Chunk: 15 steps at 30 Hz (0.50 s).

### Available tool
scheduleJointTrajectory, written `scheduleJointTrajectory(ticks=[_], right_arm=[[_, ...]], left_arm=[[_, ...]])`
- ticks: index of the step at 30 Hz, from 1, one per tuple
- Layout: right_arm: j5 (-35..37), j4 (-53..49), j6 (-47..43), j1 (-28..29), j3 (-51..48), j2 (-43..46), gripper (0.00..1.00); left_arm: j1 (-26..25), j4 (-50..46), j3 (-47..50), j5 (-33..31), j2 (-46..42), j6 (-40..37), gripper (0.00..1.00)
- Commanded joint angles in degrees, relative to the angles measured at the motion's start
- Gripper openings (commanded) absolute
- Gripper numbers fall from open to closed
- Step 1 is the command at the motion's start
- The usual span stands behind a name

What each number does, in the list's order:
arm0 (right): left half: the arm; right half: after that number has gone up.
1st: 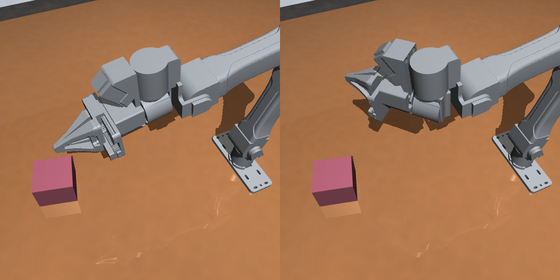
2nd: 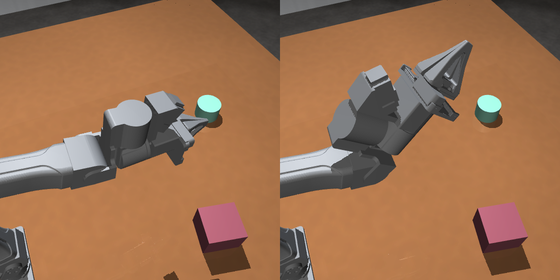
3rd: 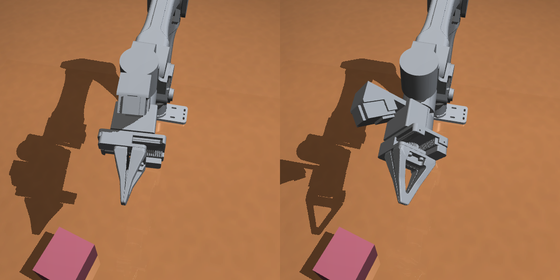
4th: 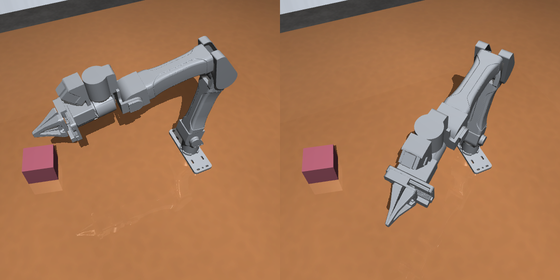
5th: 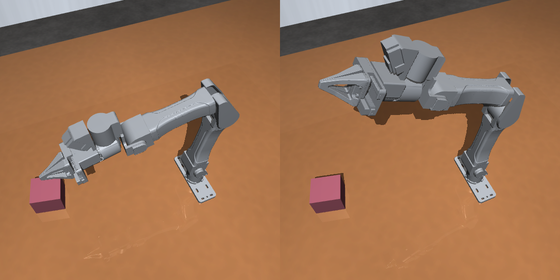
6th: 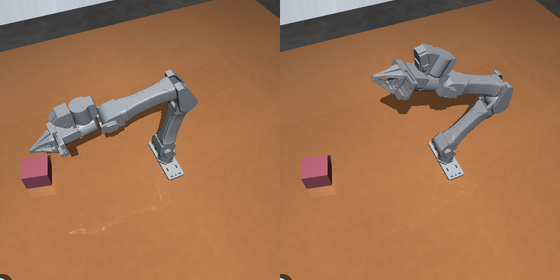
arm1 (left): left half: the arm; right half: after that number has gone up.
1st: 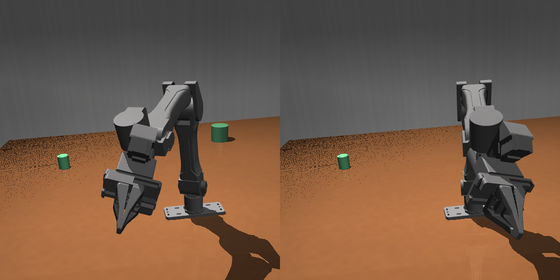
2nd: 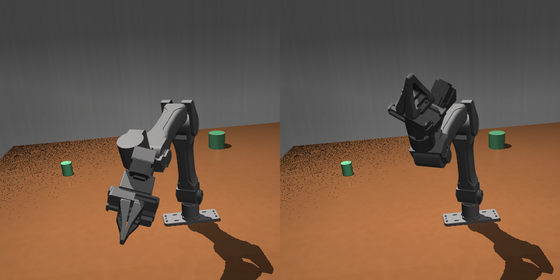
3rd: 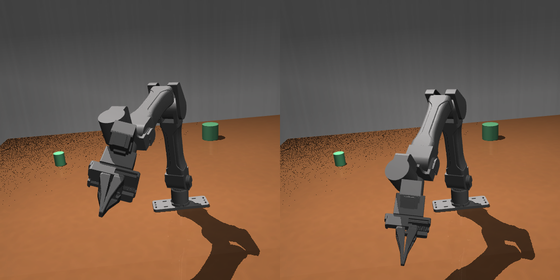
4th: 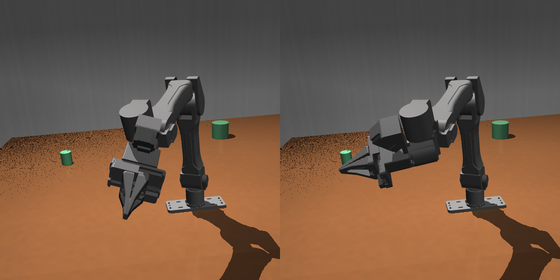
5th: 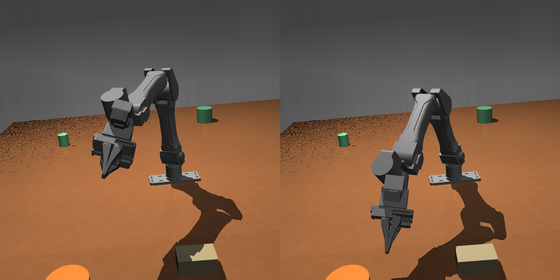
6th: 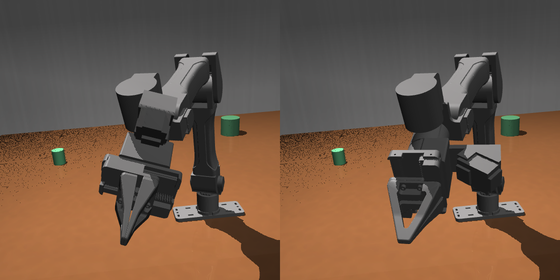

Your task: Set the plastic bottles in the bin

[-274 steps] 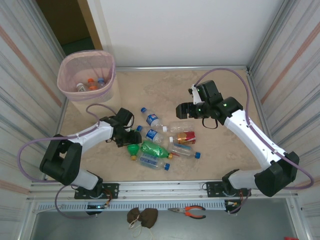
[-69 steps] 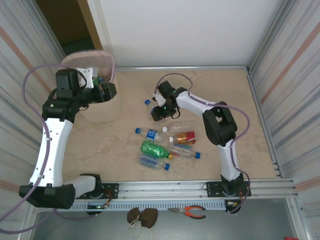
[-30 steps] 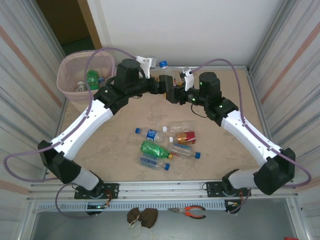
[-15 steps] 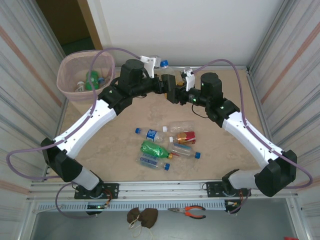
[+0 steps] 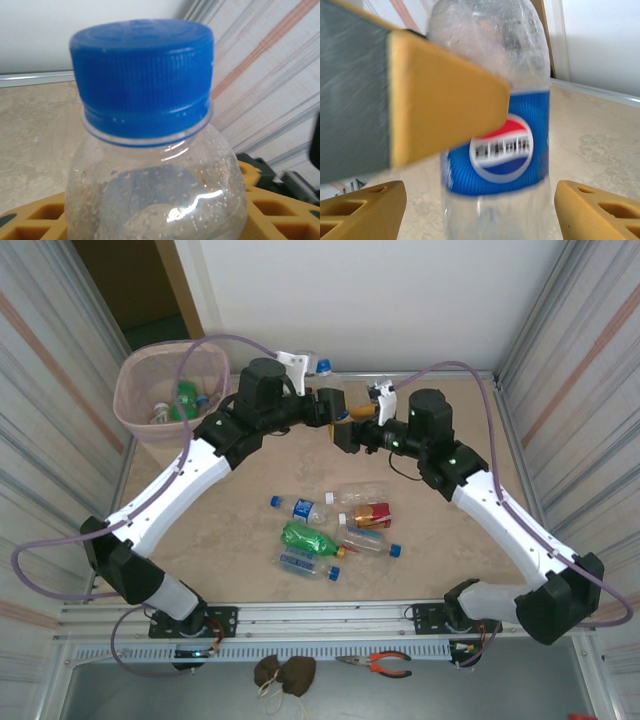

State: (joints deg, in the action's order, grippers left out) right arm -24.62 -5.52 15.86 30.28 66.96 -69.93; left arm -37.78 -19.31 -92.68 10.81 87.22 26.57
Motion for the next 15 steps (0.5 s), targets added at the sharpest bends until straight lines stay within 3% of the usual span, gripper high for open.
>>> scheduleJointTrajectory(ticks=[1,10,15], right_arm=[[1.62,-3.16,-0.98,-0.05,-0.83,3.86,0.77],[5.9,-9.03,-3.37,-0.91,-1.59,8.82,0.79],[6.37,-9.64,-3.37,-1.28,-1.27,9.29,0.79]], left_arm=[[2.28,-2.57,-3.12,-1.24,-2.61,-3.14,0.59],[9.68,-18.83,-14.44,-7.05,-3.54,-13.06,0.59],[14.77,-27.07,-20.34,-13.57,-3.66,-19.43,0.6]])
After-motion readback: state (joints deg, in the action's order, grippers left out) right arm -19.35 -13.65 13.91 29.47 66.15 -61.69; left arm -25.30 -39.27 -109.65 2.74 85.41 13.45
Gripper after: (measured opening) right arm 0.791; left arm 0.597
